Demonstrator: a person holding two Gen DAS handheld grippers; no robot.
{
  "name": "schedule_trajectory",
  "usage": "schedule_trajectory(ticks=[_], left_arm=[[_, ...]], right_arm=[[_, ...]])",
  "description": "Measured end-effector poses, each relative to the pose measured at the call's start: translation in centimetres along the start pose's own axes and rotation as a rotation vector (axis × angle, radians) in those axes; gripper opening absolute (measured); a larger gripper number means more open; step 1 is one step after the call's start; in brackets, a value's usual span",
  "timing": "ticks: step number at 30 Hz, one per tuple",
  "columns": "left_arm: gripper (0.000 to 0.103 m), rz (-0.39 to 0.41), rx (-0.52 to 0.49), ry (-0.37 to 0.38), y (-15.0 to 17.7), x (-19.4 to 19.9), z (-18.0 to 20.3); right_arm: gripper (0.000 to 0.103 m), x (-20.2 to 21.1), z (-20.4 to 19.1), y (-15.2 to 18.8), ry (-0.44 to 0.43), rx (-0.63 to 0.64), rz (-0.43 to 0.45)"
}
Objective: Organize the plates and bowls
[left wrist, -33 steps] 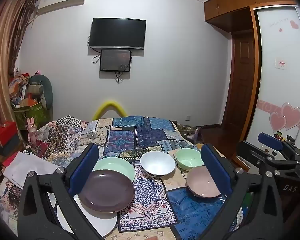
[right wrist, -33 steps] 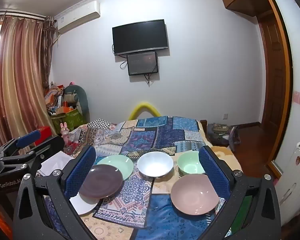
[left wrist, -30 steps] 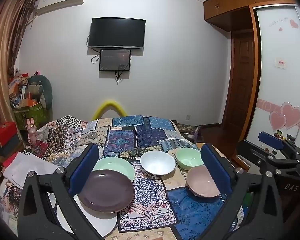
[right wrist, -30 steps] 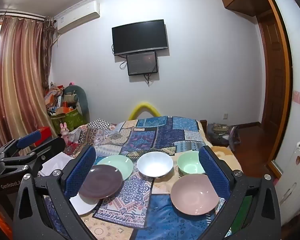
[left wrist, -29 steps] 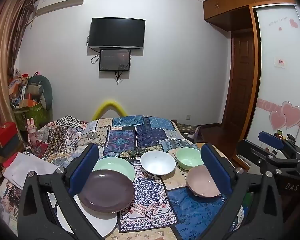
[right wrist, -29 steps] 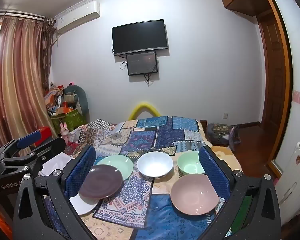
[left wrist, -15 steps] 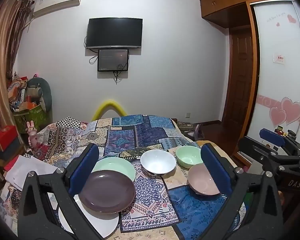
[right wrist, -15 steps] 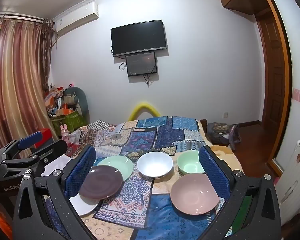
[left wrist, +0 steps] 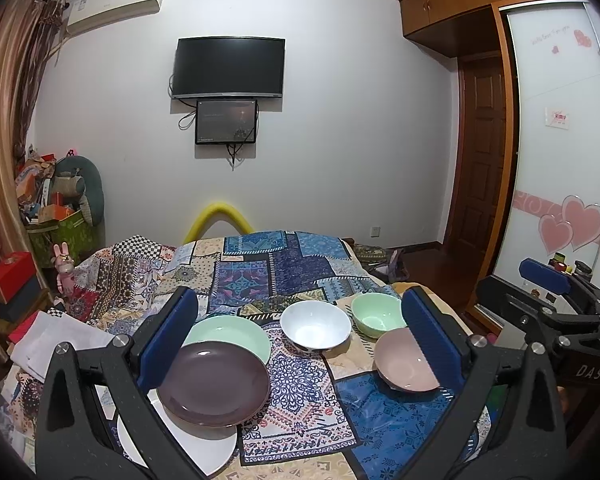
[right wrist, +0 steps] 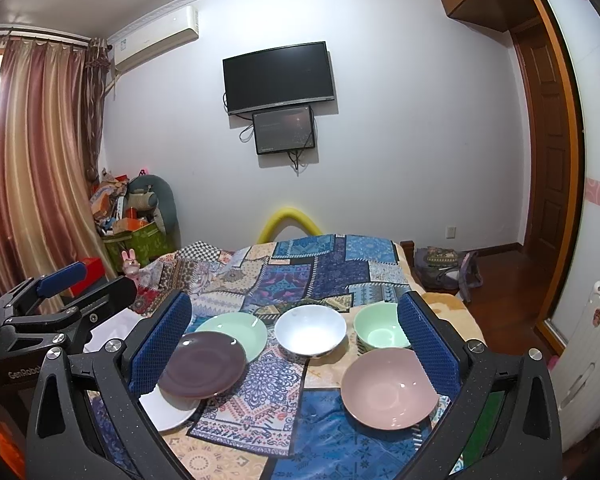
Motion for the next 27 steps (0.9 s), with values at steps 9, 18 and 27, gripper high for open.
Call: schedule_trajectory(ticks=[9, 18, 27], left_arm=[[0.103, 0.002, -0.004, -0.001, 0.03, 0.17, -0.02], [0.103, 0.003, -0.005, -0.003, 0.04, 0.23, 0.03], [0.103, 0.0, -0.003, -0.001, -0.14, 0.35, -0.07]], right_arm=[[0.103, 0.0, 0.03, 0.1, -0.002, -0.002, 0.002], [0.103, 0.1, 0.03, 0.09, -0.003, -0.003, 0.003], [0.103, 0.2, 0.0, 0.03, -0.002, -0.003, 0.003]])
Point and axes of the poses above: each gripper's, at about its wrist camera, not at the fingertips, and x roughly against the way its jaws point, z to its right, y to its underside, the point moved 5 cm from there along -x, roughly the way its jaws point, and after that the axes turned 1 degree about y, right-handed, at the moved point
